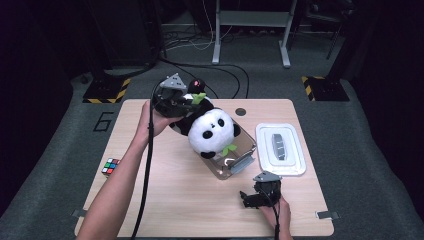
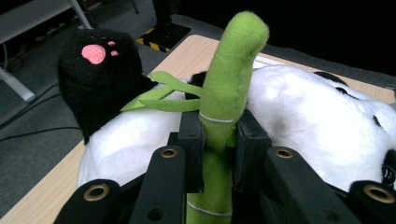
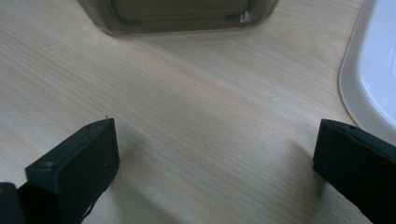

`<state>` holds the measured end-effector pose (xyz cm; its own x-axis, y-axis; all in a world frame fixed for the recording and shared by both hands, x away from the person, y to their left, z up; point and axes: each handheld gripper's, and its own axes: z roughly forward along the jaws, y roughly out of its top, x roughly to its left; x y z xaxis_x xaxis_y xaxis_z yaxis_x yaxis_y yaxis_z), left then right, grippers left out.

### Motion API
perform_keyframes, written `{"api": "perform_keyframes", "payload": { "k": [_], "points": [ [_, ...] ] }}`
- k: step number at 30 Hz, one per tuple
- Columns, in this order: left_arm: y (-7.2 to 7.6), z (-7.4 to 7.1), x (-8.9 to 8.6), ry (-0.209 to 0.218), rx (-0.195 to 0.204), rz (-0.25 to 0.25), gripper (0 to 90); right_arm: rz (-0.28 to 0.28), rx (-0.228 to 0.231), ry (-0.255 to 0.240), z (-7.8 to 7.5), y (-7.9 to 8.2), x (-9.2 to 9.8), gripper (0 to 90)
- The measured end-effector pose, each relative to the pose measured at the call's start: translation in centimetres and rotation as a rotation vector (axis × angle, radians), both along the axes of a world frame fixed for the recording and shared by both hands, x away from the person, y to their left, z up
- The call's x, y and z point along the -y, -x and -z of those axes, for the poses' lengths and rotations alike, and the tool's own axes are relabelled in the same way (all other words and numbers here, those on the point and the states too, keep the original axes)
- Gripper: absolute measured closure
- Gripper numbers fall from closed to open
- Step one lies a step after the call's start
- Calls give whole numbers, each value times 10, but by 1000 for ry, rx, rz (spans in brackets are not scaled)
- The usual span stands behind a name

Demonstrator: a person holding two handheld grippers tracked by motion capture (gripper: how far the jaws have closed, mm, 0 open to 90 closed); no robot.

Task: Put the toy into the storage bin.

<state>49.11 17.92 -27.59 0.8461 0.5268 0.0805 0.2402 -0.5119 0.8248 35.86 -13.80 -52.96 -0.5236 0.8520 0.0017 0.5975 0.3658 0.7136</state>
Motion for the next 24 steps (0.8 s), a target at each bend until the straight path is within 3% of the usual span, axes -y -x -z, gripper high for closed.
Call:
{"api": "perform_keyframes", "payload": {
  "k": [10, 24],
  "points": [
    [-18, 12, 21, 31, -15, 28, 764, 3, 0, 0, 0, 0, 0, 0],
    [-31, 40, 42, 13, -73, 52, 763, -6, 4, 6, 0, 0, 1, 0]
  ]
}}
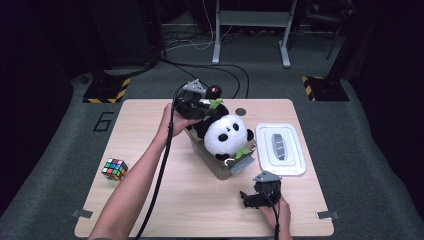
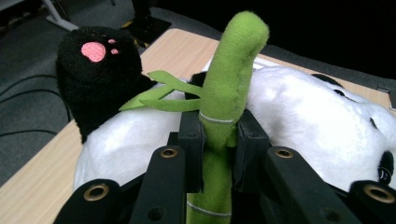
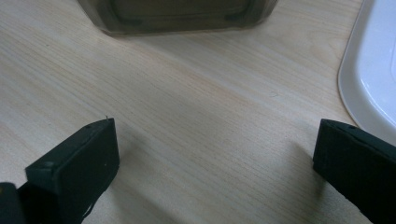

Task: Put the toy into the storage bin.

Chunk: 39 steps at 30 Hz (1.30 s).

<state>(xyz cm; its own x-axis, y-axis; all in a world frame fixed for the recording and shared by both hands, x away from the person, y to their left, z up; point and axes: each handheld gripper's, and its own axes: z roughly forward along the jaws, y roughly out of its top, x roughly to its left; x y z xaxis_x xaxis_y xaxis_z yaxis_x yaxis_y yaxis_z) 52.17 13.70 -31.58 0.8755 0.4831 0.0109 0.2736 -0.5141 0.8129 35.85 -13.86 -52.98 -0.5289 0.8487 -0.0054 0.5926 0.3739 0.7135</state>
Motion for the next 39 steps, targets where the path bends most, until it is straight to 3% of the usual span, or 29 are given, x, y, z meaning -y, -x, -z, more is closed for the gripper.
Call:
{"api": "perform_keyframes", "payload": {
  "k": [7, 20, 25, 27, 28, 29, 30, 31, 34, 39],
  "points": [
    [-5, 16, 9, -27, -58, 19, 761, 2, 2, 0, 0, 0, 0, 0],
    [-6, 26, 17, -33, -85, 1, 722, 2, 1, 0, 0, 0, 0, 0],
    [-4, 25, 19, -26, -102, 11, 594, 2, 2, 0, 0, 0, 0, 0],
    [1, 21, 18, -19, -94, -5, 452, 2, 1, 0, 0, 0, 0, 0],
    [3, 18, 16, -22, -82, -12, 415, 2, 1, 0, 0, 0, 0, 0],
    [7, 11, 12, -29, -57, -42, 321, 1, 0, 0, 0, 0, 0, 0],
    [7, 11, 12, -29, -57, -42, 287, 1, 0, 0, 0, 0, 0, 0],
    [8, 8, 8, -17, -57, -51, 287, 1, -1, -1, 0, 0, 0, 0],
    [7, 4, 0, -36, -44, -99, 227, 0, 0, 0, 0, 0, 0, 0],
    [-3, 17, -7, -48, -89, -145, 206, 2, 2, 0, 0, 0, 0, 0]
  ]
}}
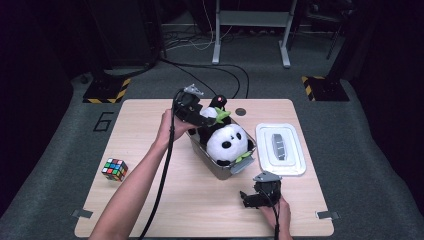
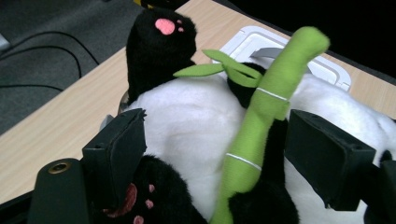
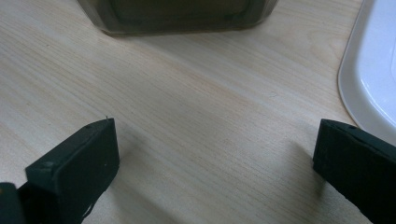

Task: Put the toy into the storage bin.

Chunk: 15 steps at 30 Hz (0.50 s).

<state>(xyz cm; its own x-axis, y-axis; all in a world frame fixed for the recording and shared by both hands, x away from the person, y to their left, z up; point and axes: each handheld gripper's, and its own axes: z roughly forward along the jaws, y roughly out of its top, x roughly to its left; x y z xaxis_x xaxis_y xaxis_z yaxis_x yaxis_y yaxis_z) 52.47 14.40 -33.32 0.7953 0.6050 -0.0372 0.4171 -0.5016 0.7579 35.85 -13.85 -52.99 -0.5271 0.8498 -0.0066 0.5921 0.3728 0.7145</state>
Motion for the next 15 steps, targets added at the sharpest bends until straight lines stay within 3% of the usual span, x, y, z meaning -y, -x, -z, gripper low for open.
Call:
{"api": "perform_keyframes", "payload": {
  "k": [5, 10, 15],
  "points": [
    [-4, 11, 7, -39, -8, -3, 208, 0, 1, 0, 0, 0, 0, 0],
    [-12, 33, 10, -74, -62, -22, 199, 0, 0, 0, 0, 0, 0, 0],
    [-10, 32, 6, -50, -57, -33, 186, 0, -1, -1, 0, 0, 0, 0]
  ]
}}
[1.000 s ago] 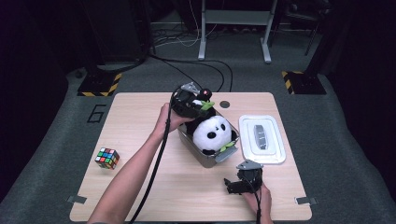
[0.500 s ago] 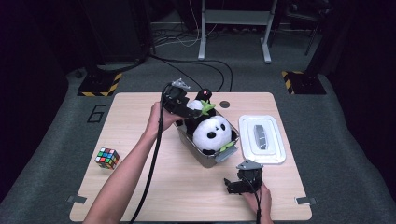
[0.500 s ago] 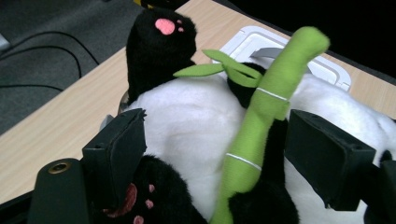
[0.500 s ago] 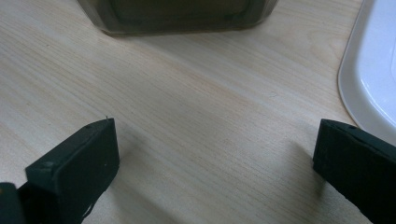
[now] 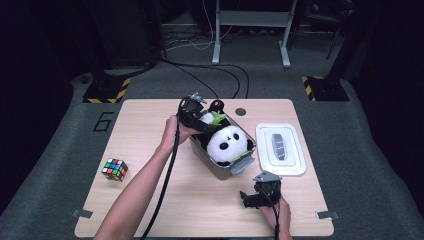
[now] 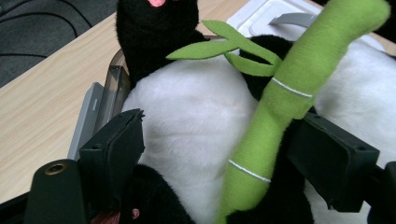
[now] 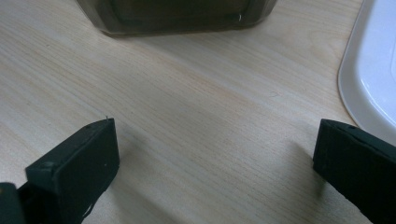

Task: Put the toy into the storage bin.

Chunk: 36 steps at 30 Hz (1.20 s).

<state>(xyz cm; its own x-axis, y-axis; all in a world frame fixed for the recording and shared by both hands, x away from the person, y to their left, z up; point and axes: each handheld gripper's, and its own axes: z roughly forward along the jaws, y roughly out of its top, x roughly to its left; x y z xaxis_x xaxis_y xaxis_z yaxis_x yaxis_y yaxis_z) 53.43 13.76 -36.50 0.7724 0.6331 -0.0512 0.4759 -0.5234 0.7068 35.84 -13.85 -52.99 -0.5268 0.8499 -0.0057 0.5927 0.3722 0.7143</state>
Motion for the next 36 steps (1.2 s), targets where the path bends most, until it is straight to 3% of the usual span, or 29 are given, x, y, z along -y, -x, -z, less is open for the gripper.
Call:
{"api": "perform_keyframes", "payload": {
  "k": [5, 9, 17, 18, 22, 27, 29, 32, 36],
  "points": [
    [9, -14, 5, 50, 31, 24, 171, 0, 0, 0, 0, 0, 0, 0],
    [9, -20, 17, 52, 36, 41, 170, -1, 1, 1, 0, 0, 0, 0],
    [-3, -3, 35, -10, -29, 35, 225, -1, 1, 0, 0, 0, 0, 0],
    [-3, -1, 37, -43, -34, 36, 225, -1, 1, 0, 0, 0, 0, 0],
    [-5, 10, 42, -102, -58, 35, 244, -3, 1, 0, 0, 0, 0, 0],
    [-8, 15, 42, -99, -74, 28, 265, -2, 1, 1, 0, 0, 0, 0],
    [-7, 12, 40, -95, -56, 18, 297, -2, 1, 1, 0, 0, 0, 0],
    [-10, 16, 41, -117, -73, 11, 380, -2, -1, 0, 0, 0, 0, 0],
    [-14, 21, 44, -153, -98, 3, 399, -1, -1, 0, 0, 0, 0, 0]
  ]
}}
